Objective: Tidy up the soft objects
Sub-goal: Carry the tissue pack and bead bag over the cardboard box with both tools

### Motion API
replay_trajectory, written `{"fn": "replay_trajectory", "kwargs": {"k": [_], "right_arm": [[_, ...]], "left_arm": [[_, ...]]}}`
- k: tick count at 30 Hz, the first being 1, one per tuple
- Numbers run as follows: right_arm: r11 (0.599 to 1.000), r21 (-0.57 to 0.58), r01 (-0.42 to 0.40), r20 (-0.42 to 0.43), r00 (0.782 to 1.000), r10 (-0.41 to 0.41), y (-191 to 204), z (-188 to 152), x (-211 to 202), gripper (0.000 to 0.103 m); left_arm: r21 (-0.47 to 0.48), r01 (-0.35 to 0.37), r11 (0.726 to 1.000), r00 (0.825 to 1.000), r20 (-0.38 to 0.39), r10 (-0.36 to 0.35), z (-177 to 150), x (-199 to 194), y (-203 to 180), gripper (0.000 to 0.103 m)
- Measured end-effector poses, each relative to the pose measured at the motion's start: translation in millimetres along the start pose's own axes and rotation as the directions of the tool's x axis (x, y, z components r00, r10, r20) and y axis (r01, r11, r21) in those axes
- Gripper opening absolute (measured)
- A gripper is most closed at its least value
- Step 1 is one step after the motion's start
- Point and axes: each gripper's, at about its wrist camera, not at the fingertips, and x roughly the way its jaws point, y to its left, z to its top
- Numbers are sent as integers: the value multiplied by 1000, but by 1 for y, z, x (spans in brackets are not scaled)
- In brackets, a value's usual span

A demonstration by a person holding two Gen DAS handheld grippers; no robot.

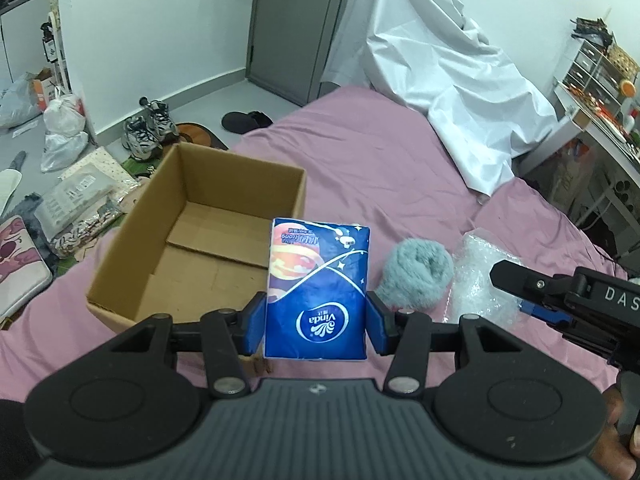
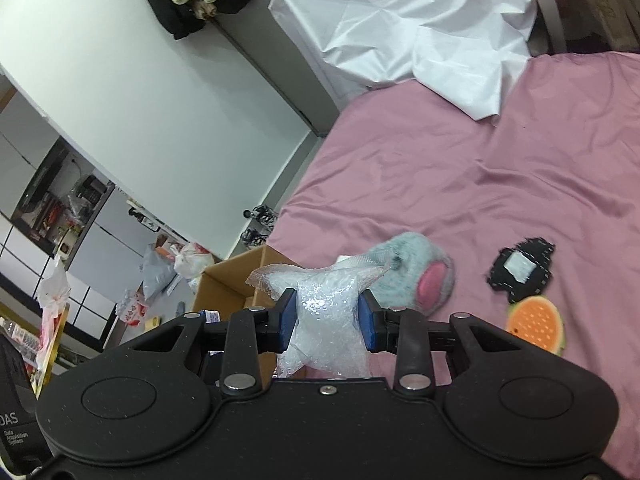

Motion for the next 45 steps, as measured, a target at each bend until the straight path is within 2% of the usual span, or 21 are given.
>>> {"fn": "replay_trajectory", "kwargs": {"k": [19,32,45], "right_arm": [[997,-58,-46,-37,998,44,36,10,42,32],[994,-95,-49,-61,997,43,65,17,83,32],[994,-94,-54,-69,996,48,79,19,109,33]], "left_arm": [[-74,-37,997,999,31,40,32,16,54,50],[-105,-22,994,1000,-15,20,51,58,94,50],[-96,-8,995,999,-47,3,67,94,104,50]]}}
